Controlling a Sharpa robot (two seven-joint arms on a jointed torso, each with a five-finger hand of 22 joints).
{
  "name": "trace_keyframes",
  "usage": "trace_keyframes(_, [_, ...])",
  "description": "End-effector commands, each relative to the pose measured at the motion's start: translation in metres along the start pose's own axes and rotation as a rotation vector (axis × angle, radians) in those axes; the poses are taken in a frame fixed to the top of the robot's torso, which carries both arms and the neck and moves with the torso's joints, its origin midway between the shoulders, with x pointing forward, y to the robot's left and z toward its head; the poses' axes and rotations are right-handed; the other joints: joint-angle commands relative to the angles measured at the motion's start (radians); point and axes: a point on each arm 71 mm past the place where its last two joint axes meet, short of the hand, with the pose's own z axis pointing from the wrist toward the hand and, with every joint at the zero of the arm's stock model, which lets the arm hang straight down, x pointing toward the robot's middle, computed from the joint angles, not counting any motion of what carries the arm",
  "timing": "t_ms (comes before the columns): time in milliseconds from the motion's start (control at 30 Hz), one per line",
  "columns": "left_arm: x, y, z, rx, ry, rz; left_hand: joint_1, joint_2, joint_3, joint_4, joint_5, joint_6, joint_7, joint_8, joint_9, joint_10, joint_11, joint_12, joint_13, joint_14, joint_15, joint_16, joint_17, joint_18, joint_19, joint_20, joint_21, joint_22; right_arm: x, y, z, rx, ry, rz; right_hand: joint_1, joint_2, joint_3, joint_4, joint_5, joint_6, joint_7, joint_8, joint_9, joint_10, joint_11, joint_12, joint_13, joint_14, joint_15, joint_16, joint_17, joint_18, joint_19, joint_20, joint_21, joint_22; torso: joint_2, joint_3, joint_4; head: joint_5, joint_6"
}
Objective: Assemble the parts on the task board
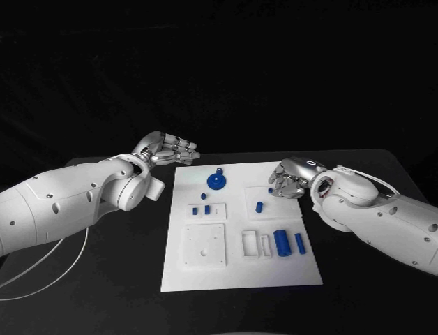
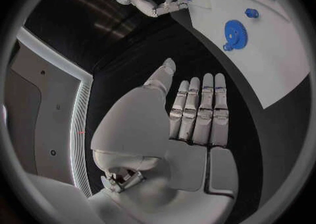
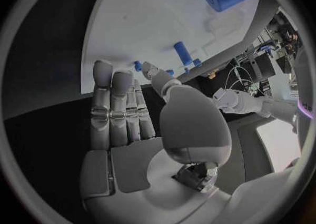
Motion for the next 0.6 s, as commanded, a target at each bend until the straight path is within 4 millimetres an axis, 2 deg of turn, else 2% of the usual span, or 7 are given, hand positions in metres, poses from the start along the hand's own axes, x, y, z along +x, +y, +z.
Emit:
trace_keyframes(33, [0.001,-0.003,0.0,0.022,0.01,-0.032,0.002,0.003,-0.004,-0.002,0.002,0.001,0.007,0.001,-0.001,-0.007,0.001,-0.003,0.0,-0.011,0.0,-0.002,-0.002,0.007,0.01,0.0,0.003,-0.025,0.002,0.001,0.001,0.005,-0.015,-0.046,0.002,-0.009,0.009,0.002,-0.004,0.004,0.0,0.002,0.001,0.004,-0.002,-0.002,-0.002,0.009,-0.001,0.007,-0.001,0.028,0.04,0.004,0.009,-0.001,0.0,0.0013,-0.0005,0.002,-0.002])
trace_keyframes(167, [0.001,-0.003,0.0,0.023,0.008,-0.035,0.002,0.003,-0.005,-0.002,0.003,0.001,0.009,0.001,-0.001,-0.008,0.002,-0.003,0.0,-0.011,0.0,-0.002,-0.001,0.007,0.015,0.001,0.006,-0.055,0.005,0.004,0.002,0.0,-0.011,-0.047,0.002,-0.009,0.019,0.006,-0.006,0.009,-0.001,0.002,0.001,0.008,-0.004,-0.002,-0.001,0.009,-0.002,0.007,-0.001,0.027,0.04,0.003,0.017,-0.002,0.0,0.0012,-0.0014,0.004,-0.003])
trace_keyframes(433, [0.001,-0.004,0.0,0.031,0.002,-0.037,0.003,0.004,-0.004,-0.002,0.004,0.002,0.01,0.001,-0.001,-0.007,0.001,-0.003,0.0,-0.011,0.0,-0.002,-0.001,0.007,0.016,0.001,0.006,-0.061,0.013,0.007,0.004,-0.006,-0.005,-0.048,0.001,-0.006,0.062,0.009,-0.013,0.028,-0.006,0.003,0.002,0.019,-0.009,-0.001,-0.001,0.009,-0.005,0.008,-0.001,0.024,0.039,0.0,0.025,-0.004,0.0,0.0016,-0.0014,0.003,-0.004])
trace_keyframes(600, [0.001,-0.004,0.001,0.037,-0.003,-0.037,0.008,0.006,0.001,-0.007,0.008,0.006,0.008,0.001,-0.001,-0.001,-0.001,-0.003,-0.001,-0.005,-0.002,-0.002,-0.001,0.007,0.021,-0.002,0.008,-0.073,0.016,0.009,0.005,-0.011,0.003,-0.049,0.003,0.004,0.077,0.01,-0.024,0.057,-0.013,0.007,0.005,0.024,-0.012,0.0,-0.001,0.008,-0.006,0.008,0.0,0.023,0.039,-0.001,0.028,-0.004,0.0,0.001,-0.0008,0.003,-0.005])
